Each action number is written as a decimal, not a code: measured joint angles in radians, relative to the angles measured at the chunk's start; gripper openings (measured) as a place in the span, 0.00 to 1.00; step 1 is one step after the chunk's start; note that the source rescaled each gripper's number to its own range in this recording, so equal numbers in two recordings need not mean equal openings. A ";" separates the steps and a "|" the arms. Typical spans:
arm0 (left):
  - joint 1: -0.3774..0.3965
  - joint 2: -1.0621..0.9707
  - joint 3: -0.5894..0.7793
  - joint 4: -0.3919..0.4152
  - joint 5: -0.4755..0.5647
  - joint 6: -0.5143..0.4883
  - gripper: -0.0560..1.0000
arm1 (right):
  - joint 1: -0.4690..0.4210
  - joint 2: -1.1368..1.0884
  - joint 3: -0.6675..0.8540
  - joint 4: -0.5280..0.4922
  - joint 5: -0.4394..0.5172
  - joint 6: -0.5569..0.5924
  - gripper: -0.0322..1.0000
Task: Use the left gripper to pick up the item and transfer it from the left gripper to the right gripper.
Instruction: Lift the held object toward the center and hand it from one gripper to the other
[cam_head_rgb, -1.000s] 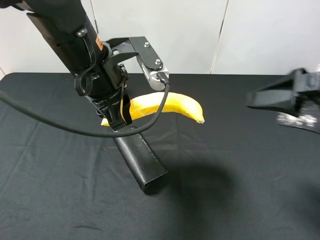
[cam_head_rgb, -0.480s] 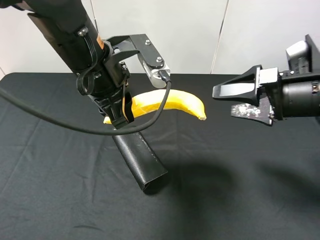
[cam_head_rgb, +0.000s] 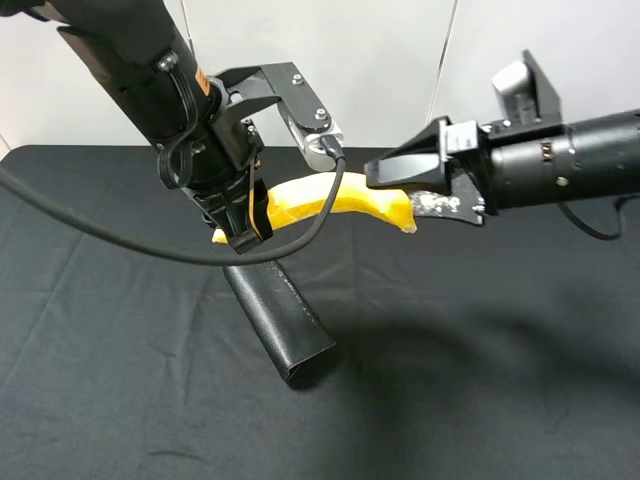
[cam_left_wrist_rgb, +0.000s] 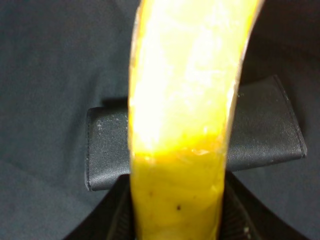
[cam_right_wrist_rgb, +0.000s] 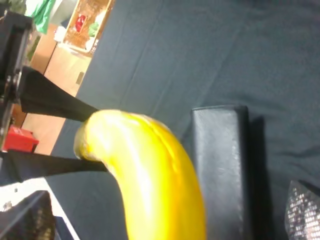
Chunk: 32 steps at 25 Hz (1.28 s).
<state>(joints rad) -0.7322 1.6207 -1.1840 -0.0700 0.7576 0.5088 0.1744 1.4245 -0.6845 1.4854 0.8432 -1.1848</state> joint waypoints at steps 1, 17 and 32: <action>0.000 0.000 0.000 0.000 -0.001 0.000 0.05 | 0.013 0.013 -0.012 0.002 0.000 0.000 1.00; 0.000 0.000 0.000 0.000 -0.009 0.002 0.05 | 0.062 0.080 -0.045 0.005 0.026 -0.001 1.00; 0.000 0.000 0.000 0.005 -0.012 0.004 0.05 | 0.062 0.080 -0.045 0.034 0.029 -0.004 0.07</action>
<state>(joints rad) -0.7322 1.6207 -1.1840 -0.0649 0.7459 0.5126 0.2364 1.5040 -0.7299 1.5196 0.8722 -1.1893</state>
